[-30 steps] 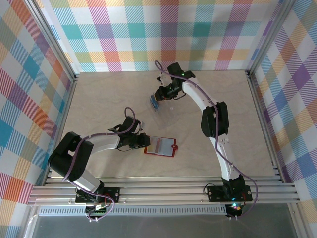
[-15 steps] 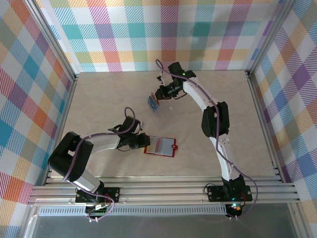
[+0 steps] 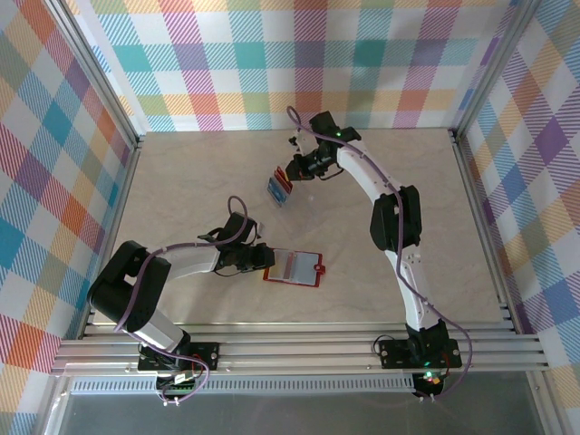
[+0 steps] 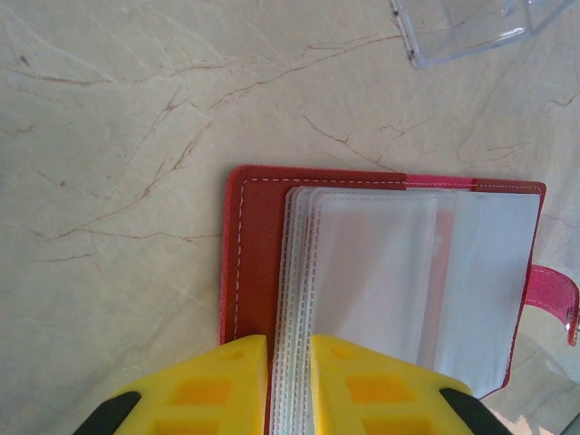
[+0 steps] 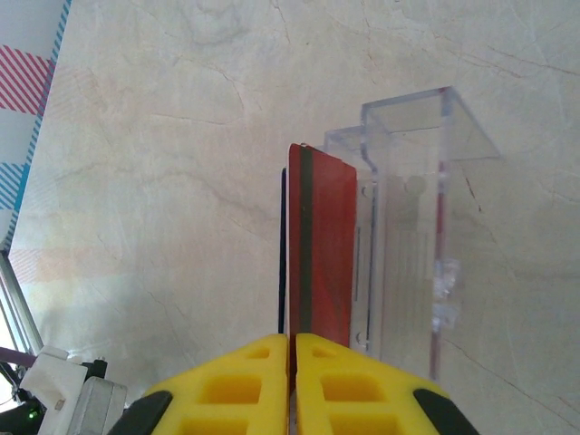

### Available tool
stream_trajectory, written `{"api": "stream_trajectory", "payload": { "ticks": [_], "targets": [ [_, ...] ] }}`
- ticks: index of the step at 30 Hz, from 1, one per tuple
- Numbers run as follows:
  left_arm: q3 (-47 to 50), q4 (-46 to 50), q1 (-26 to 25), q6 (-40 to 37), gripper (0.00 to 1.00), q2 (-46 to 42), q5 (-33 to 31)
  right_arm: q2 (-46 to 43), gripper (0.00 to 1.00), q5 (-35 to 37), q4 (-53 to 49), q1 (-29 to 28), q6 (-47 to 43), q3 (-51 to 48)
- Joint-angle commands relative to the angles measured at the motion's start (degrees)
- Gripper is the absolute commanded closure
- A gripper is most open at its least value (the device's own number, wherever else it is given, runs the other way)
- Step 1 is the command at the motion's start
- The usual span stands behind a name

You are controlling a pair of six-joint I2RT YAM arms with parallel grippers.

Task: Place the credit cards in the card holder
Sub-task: Pick up the credit card from the storage box, then insert the credit card into the card slot.

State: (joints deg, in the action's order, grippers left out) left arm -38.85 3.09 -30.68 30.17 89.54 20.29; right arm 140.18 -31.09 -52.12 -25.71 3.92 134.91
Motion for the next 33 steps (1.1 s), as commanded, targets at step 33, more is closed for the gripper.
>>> {"api": "stream_trajectory", "payload": {
  "ticks": [33],
  "targets": [
    [-0.6,4.2,-1.6,-0.6,0.82,0.1,-1.9,-56.9,1.00,13.8,46.9,-8.6,29.5,-81.9]
  ]
}}
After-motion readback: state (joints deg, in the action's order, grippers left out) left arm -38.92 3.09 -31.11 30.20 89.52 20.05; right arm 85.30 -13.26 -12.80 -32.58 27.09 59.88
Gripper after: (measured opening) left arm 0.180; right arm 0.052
